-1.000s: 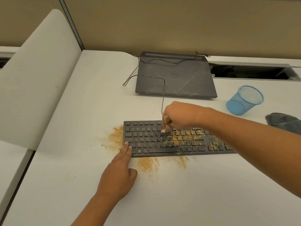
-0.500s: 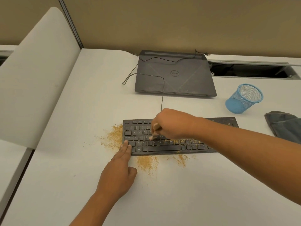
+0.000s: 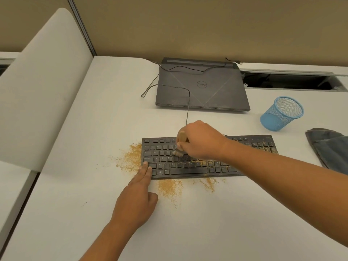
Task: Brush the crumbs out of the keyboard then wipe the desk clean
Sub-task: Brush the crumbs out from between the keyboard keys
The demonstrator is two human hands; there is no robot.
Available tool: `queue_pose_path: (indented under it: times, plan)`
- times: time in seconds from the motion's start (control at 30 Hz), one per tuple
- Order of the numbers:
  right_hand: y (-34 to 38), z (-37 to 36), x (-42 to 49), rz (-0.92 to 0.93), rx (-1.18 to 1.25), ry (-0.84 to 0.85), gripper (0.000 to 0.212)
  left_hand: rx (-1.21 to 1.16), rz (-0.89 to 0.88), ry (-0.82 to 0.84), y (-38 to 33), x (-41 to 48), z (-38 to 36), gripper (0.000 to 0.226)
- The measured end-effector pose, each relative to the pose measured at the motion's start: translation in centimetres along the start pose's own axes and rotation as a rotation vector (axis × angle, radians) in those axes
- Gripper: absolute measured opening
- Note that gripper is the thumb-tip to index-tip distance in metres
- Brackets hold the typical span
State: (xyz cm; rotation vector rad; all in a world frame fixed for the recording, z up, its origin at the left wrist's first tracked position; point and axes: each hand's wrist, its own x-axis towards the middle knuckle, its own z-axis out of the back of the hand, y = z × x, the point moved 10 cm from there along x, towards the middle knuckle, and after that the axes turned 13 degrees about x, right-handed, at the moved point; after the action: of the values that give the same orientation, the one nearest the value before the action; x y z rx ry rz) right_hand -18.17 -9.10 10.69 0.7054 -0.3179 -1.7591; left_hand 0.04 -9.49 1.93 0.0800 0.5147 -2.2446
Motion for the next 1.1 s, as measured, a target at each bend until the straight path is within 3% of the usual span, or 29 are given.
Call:
queue_pose_path:
  times: [0.1, 0.27, 0.4, 0.53, 0.63, 0.77, 0.9, 1.0, 1.1]
  plan:
    - [-0.5, -1.7, -0.1, -0.012, -0.055, 0.180, 0.012, 0.009, 0.003, 0.003, 0.0, 0.0, 0.0, 0.069]
    - [1.4, -0.9, -0.1, 0.080, -0.041, 0.115, 0.015, 0.010, 0.007, 0.008, 0.0, 0.0, 0.0, 0.069]
    - [0.1, -2.0, -0.7, 0.019, -0.139, 0.240, 0.017, 0.006, 0.011, 0.005, 0.0, 0.0, 0.0, 0.070]
    - [-0.7, 0.1, -0.9, 0.024, -0.072, 0.135, 0.017, -0.003, 0.009, 0.001, 0.1, -0.1, 0.0, 0.070]
    - [-2.2, -0.6, -1.7, -0.024, -0.078, 0.151, 0.022, 0.001, 0.012, 0.008, 0.1, -0.1, -0.1, 0.070]
    - [-3.4, 1.5, -2.6, -0.041, -0.014, -0.036, 0.019, 0.005, 0.007, 0.006, 0.1, -0.1, 0.0, 0.070]
    - [-4.4, 1.1, -3.4, -0.075, -0.045, -0.020, 0.019, 0.007, 0.004, 0.004, 0.0, -0.1, 0.0, 0.070]
    - [-5.2, 2.8, -3.5, -0.077, 0.026, -0.173, 0.023, 0.018, 0.006, 0.007, 0.0, -0.1, 0.0, 0.070]
    - [-6.1, 1.9, -3.8, -0.125, 0.108, -0.118, 0.020, 0.027, 0.001, 0.012, 0.0, -0.1, 0.0, 0.070]
